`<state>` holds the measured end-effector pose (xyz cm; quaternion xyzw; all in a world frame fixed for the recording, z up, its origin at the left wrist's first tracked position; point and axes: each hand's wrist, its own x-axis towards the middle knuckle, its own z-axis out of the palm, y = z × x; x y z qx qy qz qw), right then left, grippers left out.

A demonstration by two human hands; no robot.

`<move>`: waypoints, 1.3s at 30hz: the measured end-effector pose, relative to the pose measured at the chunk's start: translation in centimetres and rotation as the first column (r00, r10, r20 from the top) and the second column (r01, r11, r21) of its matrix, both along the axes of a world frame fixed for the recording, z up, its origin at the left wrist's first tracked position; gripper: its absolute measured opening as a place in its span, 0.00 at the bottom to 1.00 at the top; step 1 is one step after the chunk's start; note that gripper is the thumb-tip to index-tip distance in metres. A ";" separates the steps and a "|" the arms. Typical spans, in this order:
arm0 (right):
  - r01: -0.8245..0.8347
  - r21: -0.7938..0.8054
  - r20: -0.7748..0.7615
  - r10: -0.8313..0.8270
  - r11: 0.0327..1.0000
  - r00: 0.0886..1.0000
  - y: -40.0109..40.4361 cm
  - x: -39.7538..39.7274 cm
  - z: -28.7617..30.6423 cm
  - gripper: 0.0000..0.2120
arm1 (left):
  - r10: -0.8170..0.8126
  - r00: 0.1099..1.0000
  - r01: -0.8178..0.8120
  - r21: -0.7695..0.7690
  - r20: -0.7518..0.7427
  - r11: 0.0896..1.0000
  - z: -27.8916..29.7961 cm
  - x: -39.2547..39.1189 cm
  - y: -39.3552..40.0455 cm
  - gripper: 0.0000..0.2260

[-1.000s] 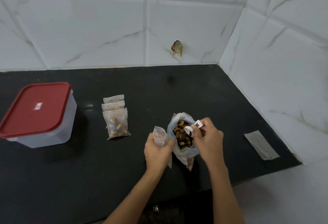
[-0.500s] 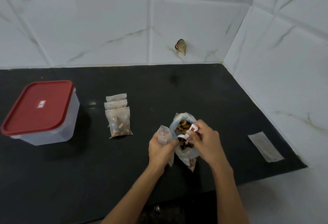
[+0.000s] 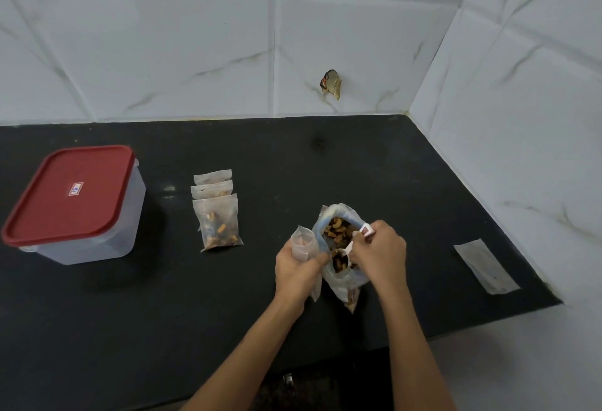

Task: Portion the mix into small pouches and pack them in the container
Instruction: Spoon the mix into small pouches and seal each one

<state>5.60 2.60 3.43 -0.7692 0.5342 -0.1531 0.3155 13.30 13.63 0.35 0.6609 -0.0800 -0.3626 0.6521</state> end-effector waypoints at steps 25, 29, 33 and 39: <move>0.221 0.579 0.557 -0.579 0.785 0.596 1.0 -0.8 -0.4 0.07 | -0.055 0.942 0.000 0.164 0.330 0.986 1.2 0.2 1.4 0.12; 0.217 0.471 0.578 -0.485 0.855 0.656 1.2 -0.8 0.0 0.06 | -0.064 0.844 -0.028 0.163 0.533 0.986 2.1 0.4 1.4 0.14; 0.195 0.642 0.539 -0.617 0.742 0.573 1.1 -1.2 0.0 0.04 | -0.082 0.795 -0.012 0.151 0.601 0.988 3.0 0.4 1.1 0.16; 0.149 0.774 0.488 -0.729 0.616 0.479 0.6 -1.8 0.9 0.03 | -0.119 0.765 0.020 0.162 0.633 0.987 3.3 0.2 0.7 0.17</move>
